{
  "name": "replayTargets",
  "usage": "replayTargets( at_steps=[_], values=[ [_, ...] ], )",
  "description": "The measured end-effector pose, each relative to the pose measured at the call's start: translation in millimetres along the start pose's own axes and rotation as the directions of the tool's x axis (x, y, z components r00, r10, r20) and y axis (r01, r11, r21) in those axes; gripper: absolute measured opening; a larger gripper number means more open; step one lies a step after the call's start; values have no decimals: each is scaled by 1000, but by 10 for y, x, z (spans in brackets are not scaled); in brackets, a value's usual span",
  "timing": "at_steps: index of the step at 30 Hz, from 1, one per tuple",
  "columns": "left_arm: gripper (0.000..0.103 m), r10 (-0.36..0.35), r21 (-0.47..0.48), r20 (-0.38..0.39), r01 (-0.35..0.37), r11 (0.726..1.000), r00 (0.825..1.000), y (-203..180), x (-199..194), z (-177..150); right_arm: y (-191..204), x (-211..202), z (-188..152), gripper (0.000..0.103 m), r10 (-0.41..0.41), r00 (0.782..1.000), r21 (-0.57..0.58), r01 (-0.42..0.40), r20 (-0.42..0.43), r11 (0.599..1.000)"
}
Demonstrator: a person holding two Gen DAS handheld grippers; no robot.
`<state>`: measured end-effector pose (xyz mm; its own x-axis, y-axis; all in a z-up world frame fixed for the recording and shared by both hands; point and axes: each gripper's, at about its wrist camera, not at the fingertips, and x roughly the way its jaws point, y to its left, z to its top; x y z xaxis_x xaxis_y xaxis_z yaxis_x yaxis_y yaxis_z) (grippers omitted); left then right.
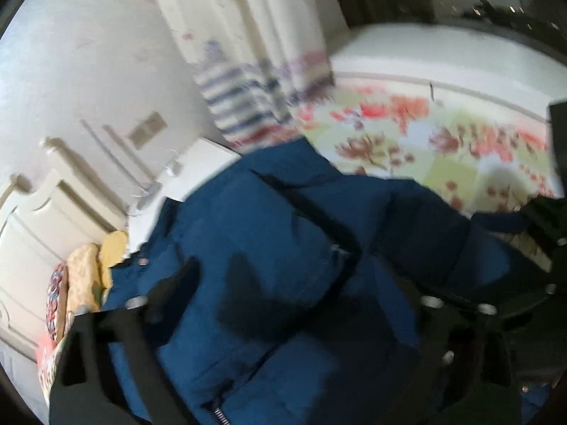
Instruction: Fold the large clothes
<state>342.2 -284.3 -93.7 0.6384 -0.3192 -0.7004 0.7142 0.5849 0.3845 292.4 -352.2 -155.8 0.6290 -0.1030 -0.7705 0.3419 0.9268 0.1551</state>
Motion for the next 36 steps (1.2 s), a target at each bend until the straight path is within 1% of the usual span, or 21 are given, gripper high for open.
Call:
replayTargets(
  at_steps=[1, 2, 3, 4, 7, 9, 10, 13, 14, 16, 19, 23, 24, 26, 27, 28, 31, 32, 33, 35, 36],
  values=[
    [54, 0, 11, -28, 1, 1000, 1000, -25, 97, 14, 0, 0, 1, 84, -2, 1000, -1, 2, -1, 1000],
    [46, -7, 9, -32, 7, 1000, 999, -26, 130, 20, -1, -1, 2, 85, -2, 1000, -2, 2, -1, 1000],
    [28, -12, 0, -24, 12, 1000, 1000, -16, 130, 16, -3, 2, 3, 85, -1, 1000, -1, 1, 0, 1000],
    [19, 3, -31, 15, -2, 1000, 1000, 33, 63, 5, -4, 1, 2, 85, 0, 1000, 0, 0, 0, 1000],
    [16, 8, -205, 131, 20, 979, 991, 360, -236, -73, -3, 0, 0, 84, 0, 1000, 0, 0, 0, 1000],
    [16, 13, -396, 217, 76, 915, 976, 803, -539, -274, -4, 0, -1, 84, 0, 1000, 1, 0, 1, 1000],
    [16, 23, -510, 263, 119, 852, 965, 1107, -720, -476, -5, -2, -2, 84, 2, 1000, 2, -2, 1, 1000],
    [16, 61, -704, 315, 191, 684, 947, 1723, -1031, -1064, -5, -4, -5, 84, 1, 1000, 2, -1, 1, 1000],
    [16, 75, -767, 314, 207, 607, 947, 1957, -1123, -1377, -5, -3, -4, 84, 1, 1000, 2, -1, 1, 1000],
    [17, 100, -841, 283, 197, 504, 954, 2228, -1190, -1836, -3, -1, -3, 85, 1, 1000, 1, -1, 1, 1000],
    [18, 80, -931, 153, 117, 345, 985, 2473, -1088, -2593, -7, 0, -2, 85, 1, 1000, 2, -1, 1, 1000],
    [23, -26, -974, 136, 139, 180, 990, 2548, -863, -3207, -5, 1, -1, 85, -1, 1000, 1, 1, 1, 1000],
    [31, -48, -977, 155, 160, 143, 987, 2557, -821, -3278, -5, 4, -1, 85, 0, 1000, 2, 0, 1, 1000],
    [60, -69, -970, 214, 220, 100, 974, 2566, -786, -3308, 2, 6, 0, 85, -2, 1000, 1, 2, 1, 1000],
    [82, -62, -963, 247, 252, 98, 967, 2569, -797, -3272, 1, 6, 0, 85, -5, 1000, 1, 5, 1, 1000],
    [90, -54, -959, 259, 263, 105, 965, 2557, -803, -3227, -3, 5, -1, 85, -8, 1000, 3, 8, 1, 1000],
    [89, -42, -957, 218, 222, 189, 975, 2507, -782, -3031, -22, -3, -3, 85, -13, 1000, 15, 12, 5, 1000],
    [88, -47, -956, 172, 178, 234, 984, 2477, -720, -2946, -33, -8, -4, 85, -14, 1000, 20, 14, 7, 1000],
    [74, -59, -950, 141, 151, 273, 988, 2434, -641, -2884, -44, -11, -5, 84, -14, 1000, 25, 14, 9, 1000],
    [61, -29, -932, 64, 70, 355, 998, 2319, -555, -2843, -85, -37, -13, 84, -8, 1000, 44, 7, 20, 999],
    [44, 12, -917, 22, 15, 399, 1000, 2256, -541, -2849, -109, -55, -17, 84, -6, 1000, 57, 5, 27, 998]
  ],
)
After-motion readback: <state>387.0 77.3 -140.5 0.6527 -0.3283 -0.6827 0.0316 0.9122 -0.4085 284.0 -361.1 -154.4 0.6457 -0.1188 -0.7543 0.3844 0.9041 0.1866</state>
